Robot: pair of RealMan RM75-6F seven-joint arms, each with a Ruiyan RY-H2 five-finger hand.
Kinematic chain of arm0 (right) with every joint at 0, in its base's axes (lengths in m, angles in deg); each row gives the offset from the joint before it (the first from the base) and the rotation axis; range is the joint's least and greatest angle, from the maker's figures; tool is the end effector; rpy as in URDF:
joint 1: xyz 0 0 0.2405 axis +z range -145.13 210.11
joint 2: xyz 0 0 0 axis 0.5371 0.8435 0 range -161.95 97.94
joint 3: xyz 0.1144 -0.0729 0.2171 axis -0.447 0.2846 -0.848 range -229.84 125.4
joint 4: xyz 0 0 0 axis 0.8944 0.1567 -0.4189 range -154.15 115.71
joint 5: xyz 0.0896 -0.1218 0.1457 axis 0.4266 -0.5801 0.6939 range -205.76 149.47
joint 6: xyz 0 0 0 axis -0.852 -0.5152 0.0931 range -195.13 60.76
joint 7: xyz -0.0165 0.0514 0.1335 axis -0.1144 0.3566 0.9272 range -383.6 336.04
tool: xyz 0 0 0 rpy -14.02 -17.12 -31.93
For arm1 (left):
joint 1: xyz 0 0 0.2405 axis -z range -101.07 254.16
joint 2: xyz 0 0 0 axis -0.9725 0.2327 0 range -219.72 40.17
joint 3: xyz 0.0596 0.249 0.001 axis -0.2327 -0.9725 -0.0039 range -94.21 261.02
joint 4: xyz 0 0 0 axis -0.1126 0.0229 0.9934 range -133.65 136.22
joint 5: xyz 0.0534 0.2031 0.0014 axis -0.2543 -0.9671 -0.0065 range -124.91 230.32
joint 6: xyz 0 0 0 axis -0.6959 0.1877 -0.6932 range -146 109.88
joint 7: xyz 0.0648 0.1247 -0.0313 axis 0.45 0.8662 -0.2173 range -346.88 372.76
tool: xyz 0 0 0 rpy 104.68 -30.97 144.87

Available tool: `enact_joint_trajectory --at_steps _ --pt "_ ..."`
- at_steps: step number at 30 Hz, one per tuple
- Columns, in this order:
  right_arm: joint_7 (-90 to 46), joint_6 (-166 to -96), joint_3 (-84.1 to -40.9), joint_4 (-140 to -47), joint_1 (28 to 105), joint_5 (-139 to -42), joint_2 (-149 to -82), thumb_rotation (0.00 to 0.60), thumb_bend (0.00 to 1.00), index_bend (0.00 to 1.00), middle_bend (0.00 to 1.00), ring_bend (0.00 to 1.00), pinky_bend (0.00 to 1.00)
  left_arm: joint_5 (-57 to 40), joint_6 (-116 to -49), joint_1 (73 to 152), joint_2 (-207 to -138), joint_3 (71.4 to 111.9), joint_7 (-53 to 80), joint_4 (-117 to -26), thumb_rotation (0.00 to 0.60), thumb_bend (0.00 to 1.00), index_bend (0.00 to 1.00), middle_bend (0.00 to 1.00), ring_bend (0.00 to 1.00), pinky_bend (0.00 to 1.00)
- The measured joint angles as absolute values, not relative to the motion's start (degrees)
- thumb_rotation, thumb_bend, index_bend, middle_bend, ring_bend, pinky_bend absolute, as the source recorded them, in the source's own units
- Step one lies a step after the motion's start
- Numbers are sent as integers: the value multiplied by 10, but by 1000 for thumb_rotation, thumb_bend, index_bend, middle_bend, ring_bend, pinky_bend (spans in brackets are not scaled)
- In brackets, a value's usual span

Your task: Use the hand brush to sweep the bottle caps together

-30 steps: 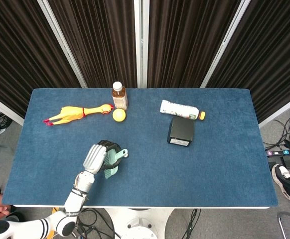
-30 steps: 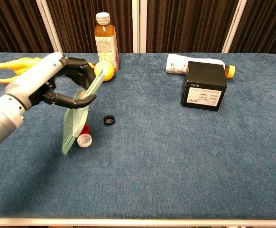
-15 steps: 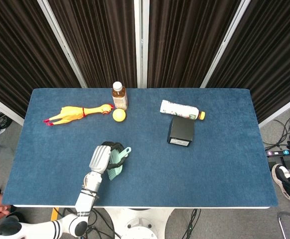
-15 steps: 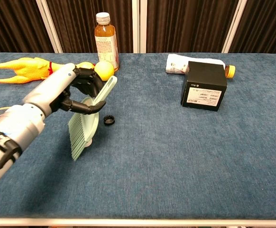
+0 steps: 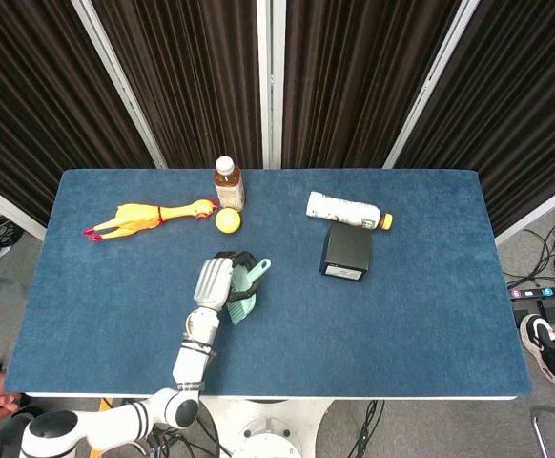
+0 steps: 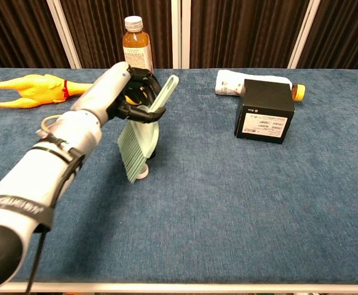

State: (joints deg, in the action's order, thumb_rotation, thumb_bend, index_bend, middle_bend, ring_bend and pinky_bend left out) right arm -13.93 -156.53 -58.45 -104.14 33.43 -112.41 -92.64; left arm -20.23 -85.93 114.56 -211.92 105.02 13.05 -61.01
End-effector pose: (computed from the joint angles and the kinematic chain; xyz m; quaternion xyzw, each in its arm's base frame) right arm -0.3437 -0.1709 0.2142 0.5463 -0.3619 0.4045 0.6379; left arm -0.0895 0.3213 -0.1096 -0.5345 -0.5180 -0.5596 0.3644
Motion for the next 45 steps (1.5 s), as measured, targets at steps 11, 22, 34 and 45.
enact_joint_trajectory --at_steps 11,22,34,45 --pt "-141 -1567 -587 -1044 332 -1120 -924 600 235 94 231 45 153 -219 -857 1154 -2082 1041 121 -628 600 438 541 584 438 344" --pt "-144 -1568 -586 -1044 335 -1128 -930 600 236 94 231 45 153 -307 -861 1112 -1871 952 142 -667 600 445 538 581 438 316" --pt "-143 -1581 -580 -1048 327 -1136 -932 600 238 94 234 45 153 -291 -743 1106 -1806 875 252 -656 600 391 453 523 423 298" --pt "-136 -1581 -578 -1046 320 -1131 -928 600 239 94 235 45 153 -214 -712 1103 -1787 892 277 -731 600 146 102 181 137 224"
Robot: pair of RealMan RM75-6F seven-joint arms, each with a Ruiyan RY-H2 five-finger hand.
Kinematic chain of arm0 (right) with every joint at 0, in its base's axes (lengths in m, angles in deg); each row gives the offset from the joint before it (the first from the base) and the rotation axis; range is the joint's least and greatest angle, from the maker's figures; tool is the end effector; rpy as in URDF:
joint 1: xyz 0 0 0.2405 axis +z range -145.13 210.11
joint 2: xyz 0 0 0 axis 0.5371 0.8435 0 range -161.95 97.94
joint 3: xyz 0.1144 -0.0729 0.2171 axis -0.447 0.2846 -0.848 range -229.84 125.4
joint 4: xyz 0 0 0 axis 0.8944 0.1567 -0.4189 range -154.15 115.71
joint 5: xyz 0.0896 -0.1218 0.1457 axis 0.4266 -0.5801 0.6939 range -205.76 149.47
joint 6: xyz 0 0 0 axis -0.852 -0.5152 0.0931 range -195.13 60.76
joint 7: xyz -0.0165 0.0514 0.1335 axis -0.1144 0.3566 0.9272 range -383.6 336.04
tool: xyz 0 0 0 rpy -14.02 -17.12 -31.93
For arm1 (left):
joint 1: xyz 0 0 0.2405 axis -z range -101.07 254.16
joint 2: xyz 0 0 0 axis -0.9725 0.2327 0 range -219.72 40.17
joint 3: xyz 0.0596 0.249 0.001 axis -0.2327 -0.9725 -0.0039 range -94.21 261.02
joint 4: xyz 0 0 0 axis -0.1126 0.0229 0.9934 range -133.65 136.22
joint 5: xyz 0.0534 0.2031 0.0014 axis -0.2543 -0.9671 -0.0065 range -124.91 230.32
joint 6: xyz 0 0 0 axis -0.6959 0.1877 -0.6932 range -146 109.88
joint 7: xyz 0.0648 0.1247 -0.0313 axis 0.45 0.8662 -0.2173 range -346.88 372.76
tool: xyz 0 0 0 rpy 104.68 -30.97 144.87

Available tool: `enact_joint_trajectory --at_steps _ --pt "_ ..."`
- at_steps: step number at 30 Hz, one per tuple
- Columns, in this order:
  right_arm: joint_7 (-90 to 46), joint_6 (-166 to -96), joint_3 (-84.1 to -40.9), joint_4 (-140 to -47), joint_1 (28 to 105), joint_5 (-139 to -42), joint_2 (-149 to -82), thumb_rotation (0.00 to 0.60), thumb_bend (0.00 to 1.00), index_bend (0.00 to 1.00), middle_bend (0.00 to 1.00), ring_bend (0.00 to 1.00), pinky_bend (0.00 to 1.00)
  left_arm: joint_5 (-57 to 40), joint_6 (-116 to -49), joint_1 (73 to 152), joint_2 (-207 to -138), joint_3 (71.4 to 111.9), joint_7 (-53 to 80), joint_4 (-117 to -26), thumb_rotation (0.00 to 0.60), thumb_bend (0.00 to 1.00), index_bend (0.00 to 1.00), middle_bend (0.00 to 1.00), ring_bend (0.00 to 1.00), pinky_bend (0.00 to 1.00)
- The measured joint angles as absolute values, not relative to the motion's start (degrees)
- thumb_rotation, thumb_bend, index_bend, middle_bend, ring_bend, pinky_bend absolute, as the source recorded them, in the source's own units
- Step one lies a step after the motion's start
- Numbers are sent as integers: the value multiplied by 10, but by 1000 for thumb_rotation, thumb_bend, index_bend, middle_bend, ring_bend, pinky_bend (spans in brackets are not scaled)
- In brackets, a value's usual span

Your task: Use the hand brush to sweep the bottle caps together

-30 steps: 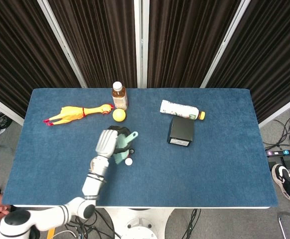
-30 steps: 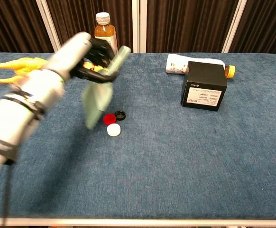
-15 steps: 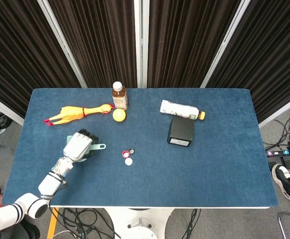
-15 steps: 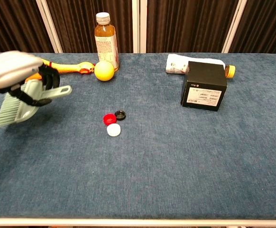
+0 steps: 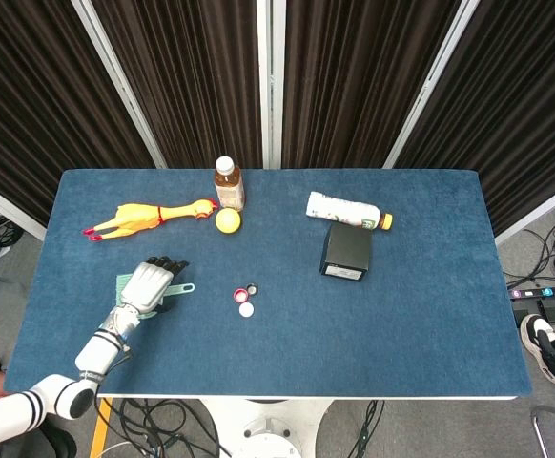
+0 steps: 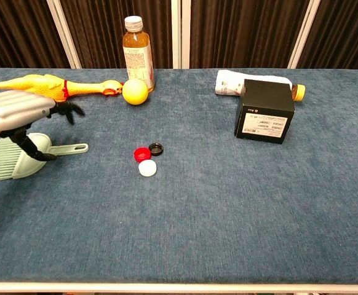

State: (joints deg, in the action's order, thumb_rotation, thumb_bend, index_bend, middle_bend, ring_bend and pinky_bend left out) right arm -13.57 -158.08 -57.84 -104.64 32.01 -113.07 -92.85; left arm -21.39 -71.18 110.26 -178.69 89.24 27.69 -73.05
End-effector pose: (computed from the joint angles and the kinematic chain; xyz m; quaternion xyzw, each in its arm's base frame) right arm -0.3436 -0.1601 0.2126 0.5406 -0.3663 0.4084 0.6378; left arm -0.2322 0.3212 -0.0167 -0.7647 -0.3613 -0.2984 0.4423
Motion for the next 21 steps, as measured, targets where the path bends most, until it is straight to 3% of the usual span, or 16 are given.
enact_joint_trajectory --at_steps 12,21 --pt "-129 -1563 -574 -1042 325 -1133 -923 600 245 94 202 42 153 -222 -930 976 -1656 911 183 -836 600 143 117 181 137 209" --pt "-134 -1570 -565 -1055 322 -1149 -925 600 252 94 173 13 119 -226 -1057 856 -1616 871 202 -870 600 140 126 181 138 192"
